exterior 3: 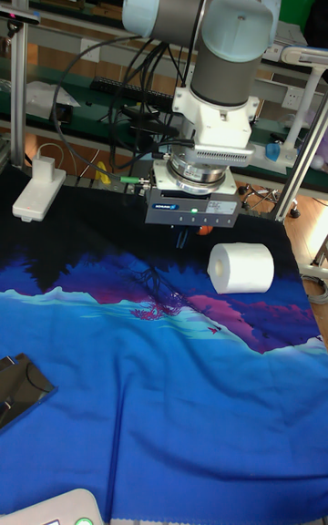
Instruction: Put the toilet paper on its holder
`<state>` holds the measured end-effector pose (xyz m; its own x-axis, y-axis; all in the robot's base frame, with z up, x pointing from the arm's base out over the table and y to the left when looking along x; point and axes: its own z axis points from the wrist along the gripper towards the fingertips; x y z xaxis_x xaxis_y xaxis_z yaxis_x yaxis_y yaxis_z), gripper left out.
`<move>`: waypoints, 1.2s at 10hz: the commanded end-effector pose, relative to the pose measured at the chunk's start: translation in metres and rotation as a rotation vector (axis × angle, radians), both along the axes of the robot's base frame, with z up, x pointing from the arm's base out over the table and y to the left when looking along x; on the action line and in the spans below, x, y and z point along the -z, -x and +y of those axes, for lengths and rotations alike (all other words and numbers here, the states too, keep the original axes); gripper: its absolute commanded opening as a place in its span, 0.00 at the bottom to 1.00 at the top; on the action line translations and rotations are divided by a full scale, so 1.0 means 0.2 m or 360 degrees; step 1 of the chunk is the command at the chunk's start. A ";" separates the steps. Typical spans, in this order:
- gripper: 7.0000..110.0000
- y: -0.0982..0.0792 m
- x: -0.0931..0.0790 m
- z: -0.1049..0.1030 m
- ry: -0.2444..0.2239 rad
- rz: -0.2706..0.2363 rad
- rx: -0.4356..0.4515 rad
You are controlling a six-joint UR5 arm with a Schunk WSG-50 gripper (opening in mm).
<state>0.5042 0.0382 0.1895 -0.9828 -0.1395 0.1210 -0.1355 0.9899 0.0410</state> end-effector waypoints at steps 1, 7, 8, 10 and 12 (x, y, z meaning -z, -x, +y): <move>0.00 -0.03 0.00 0.01 -0.0012 -0.0036 0.0019; 0.00 -0.04 0.00 0.03 -0.0036 -0.0041 0.0022; 0.00 -0.04 0.01 0.03 -0.0036 -0.0041 0.0022; 0.00 -0.04 0.01 0.02 -0.0031 -0.0039 0.0022; 0.00 -0.02 0.01 -0.01 0.0012 -0.0020 -0.0006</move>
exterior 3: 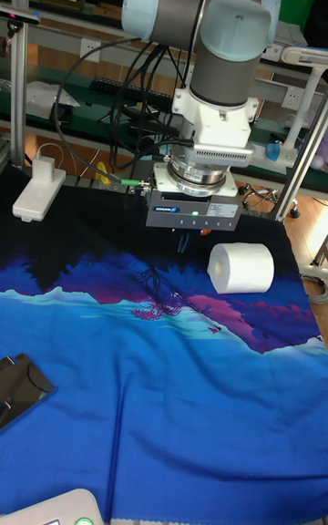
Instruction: Put the toilet paper on its holder
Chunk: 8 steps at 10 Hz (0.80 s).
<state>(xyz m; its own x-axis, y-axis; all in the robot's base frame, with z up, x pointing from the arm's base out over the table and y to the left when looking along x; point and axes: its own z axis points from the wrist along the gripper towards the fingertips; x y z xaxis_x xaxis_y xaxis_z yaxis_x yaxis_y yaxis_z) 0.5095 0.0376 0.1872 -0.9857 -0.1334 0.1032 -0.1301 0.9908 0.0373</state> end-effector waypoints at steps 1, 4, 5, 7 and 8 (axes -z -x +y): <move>0.00 0.01 -0.01 0.01 -0.0023 0.0016 -0.0045; 0.00 0.07 -0.02 0.01 -0.0031 0.0086 -0.0083; 0.00 0.12 -0.02 -0.03 0.0026 0.0151 -0.0062; 0.00 0.12 -0.03 -0.16 0.0188 0.0165 -0.0082; 0.00 0.10 -0.02 -0.12 0.0140 0.0132 -0.0067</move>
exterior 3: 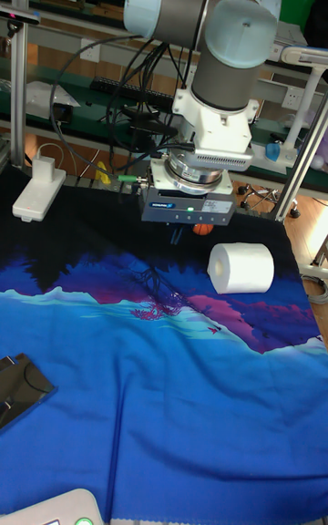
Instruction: Put the toilet paper on its holder
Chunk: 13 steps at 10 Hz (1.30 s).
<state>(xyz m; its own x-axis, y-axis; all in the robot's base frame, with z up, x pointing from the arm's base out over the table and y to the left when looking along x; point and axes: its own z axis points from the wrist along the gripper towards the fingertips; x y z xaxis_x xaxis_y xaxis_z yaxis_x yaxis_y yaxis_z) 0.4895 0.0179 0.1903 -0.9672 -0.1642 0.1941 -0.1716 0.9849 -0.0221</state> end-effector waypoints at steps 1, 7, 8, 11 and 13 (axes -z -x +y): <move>0.00 -0.01 -0.01 -0.03 0.0044 -0.0012 0.0009; 0.00 -0.02 -0.01 -0.06 0.0057 -0.0018 -0.0122; 0.00 -0.06 0.07 -0.03 0.0083 -0.0031 -0.0131; 0.00 -0.21 0.12 0.22 0.0028 0.0020 -0.0085; 0.00 -0.25 0.05 0.45 -0.0016 0.0056 -0.0018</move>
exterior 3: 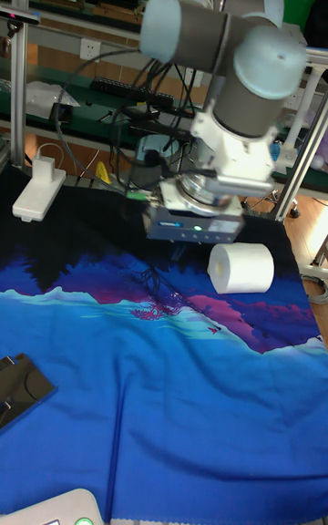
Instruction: Put the toilet paper on its holder
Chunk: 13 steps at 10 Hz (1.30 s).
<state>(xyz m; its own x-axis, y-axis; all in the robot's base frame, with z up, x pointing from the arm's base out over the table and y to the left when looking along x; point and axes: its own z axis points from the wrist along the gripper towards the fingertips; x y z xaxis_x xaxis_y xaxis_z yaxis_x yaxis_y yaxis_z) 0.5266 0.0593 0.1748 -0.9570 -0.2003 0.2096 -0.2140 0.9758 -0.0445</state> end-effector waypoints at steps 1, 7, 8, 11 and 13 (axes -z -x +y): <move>0.00 -0.08 -0.04 0.35 -0.0086 0.0039 0.0089; 0.00 0.18 0.20 0.73 -0.0169 0.0092 0.0198; 0.00 0.22 0.22 0.73 -0.0139 0.0102 0.0220; 0.00 0.27 0.20 0.81 -0.0155 0.0139 0.0281; 0.00 0.35 0.22 0.87 -0.0202 0.0207 0.0283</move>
